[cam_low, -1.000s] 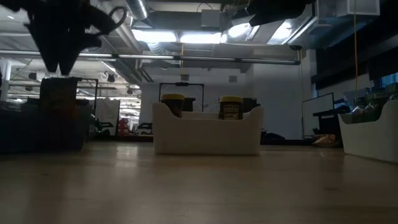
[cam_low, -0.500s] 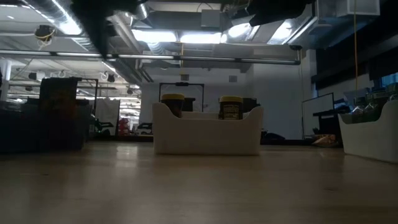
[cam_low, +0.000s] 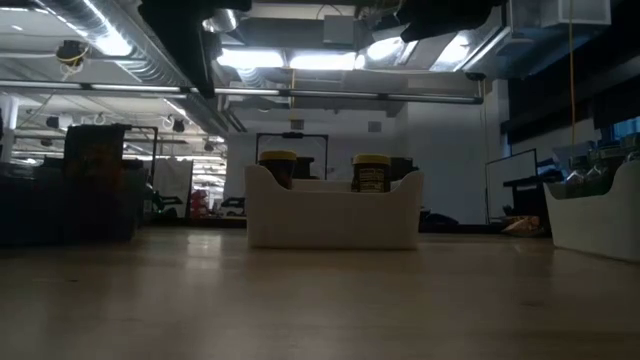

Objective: Sort spices by type
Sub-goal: Put the bottom yellow seasoning bottle into the left white bin

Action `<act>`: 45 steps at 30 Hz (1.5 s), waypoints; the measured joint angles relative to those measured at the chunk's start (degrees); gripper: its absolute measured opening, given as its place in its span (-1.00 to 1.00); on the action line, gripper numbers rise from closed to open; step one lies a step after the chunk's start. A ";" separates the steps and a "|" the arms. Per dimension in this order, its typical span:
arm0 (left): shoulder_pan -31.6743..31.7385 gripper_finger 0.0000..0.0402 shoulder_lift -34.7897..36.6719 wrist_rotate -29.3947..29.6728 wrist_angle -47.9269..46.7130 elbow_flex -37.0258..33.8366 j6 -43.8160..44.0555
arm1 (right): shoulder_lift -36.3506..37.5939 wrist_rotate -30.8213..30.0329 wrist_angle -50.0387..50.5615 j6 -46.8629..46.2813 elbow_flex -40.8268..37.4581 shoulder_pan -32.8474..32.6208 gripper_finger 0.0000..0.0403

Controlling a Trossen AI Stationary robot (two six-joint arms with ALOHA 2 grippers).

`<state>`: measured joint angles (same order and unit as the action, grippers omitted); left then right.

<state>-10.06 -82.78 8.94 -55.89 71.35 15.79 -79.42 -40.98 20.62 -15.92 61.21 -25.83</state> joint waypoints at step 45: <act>-47.35 0.42 -11.22 -12.27 -24.58 20.02 67.18 | 0.00 -2.35 -0.14 7.54 0.00 -0.01 0.48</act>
<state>-57.40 -94.00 -3.33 -80.47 91.37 82.97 -79.42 -43.33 20.47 -8.39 61.21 -25.85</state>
